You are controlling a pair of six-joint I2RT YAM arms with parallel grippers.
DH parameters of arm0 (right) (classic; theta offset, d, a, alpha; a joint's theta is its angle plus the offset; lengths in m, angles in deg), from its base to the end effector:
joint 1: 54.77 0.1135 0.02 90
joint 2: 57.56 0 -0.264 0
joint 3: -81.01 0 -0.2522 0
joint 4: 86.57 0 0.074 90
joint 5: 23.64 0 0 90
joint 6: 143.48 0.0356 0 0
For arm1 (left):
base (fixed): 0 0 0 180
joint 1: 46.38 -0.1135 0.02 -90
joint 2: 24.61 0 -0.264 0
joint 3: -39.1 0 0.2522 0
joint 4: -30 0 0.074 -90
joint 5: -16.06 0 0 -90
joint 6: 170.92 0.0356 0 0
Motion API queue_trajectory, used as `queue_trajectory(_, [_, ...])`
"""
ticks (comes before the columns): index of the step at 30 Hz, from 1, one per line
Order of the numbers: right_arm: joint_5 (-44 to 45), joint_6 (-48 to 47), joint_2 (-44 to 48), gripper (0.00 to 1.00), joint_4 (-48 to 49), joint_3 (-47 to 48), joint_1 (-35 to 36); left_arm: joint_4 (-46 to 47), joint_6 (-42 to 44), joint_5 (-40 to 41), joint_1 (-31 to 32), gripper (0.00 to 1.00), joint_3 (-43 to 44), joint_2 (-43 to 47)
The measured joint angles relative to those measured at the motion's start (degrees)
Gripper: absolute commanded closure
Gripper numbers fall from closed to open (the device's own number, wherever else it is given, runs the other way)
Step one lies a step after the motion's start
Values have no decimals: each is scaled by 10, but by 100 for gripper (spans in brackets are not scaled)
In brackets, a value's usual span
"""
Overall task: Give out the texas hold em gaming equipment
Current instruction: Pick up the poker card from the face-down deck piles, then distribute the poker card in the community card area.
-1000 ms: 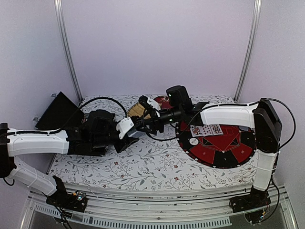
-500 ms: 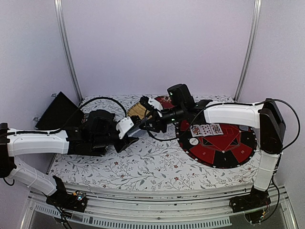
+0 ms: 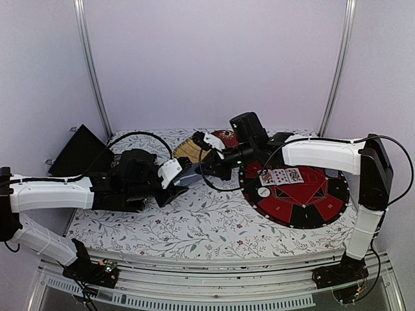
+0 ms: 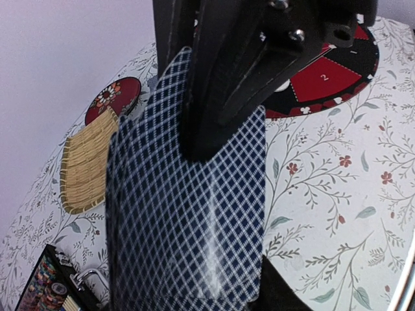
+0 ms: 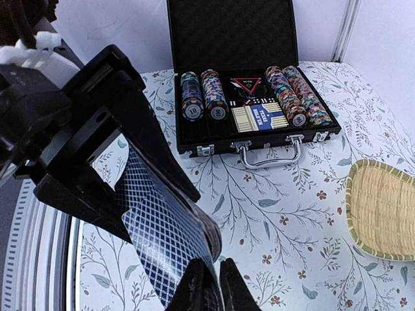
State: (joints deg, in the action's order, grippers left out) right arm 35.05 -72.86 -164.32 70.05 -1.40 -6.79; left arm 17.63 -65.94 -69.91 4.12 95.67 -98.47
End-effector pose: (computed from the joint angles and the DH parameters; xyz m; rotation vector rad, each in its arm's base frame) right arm 0.2762 0.3342 0.2699 -1.4644 1.6031 0.8733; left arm 0.1817 -0.2165 0.2379 1.1001 1.7904 -0.3021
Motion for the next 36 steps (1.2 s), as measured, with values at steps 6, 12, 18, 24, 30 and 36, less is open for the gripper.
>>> queue_trajectory(6, [15, -9, 17, 97, -34, 0, 0, 0, 0, 4, 0, 56, 0, 0])
queue_trajectory(12, [40, -24, 41, 98, -67, 0, 0, 0, 0, 5, 0, 57, 0, 0])
queue_trajectory(18, [53, -37, 89, 99, -86, -3, -2, 0, 0, 5, 0, 56, 0, 0])
queue_trajectory(24, [37, -6, 204, 99, -30, -60, -51, 0, 0, 5, 0, 56, 0, 0])
queue_trajectory(30, [88, 145, 309, 99, 76, -191, -222, 3, -1, 4, 0, 56, -4, 0])
queue_trajectory(36, [143, 381, 324, 99, 157, -391, -440, 6, -1, 3, 0, 56, -5, 0])
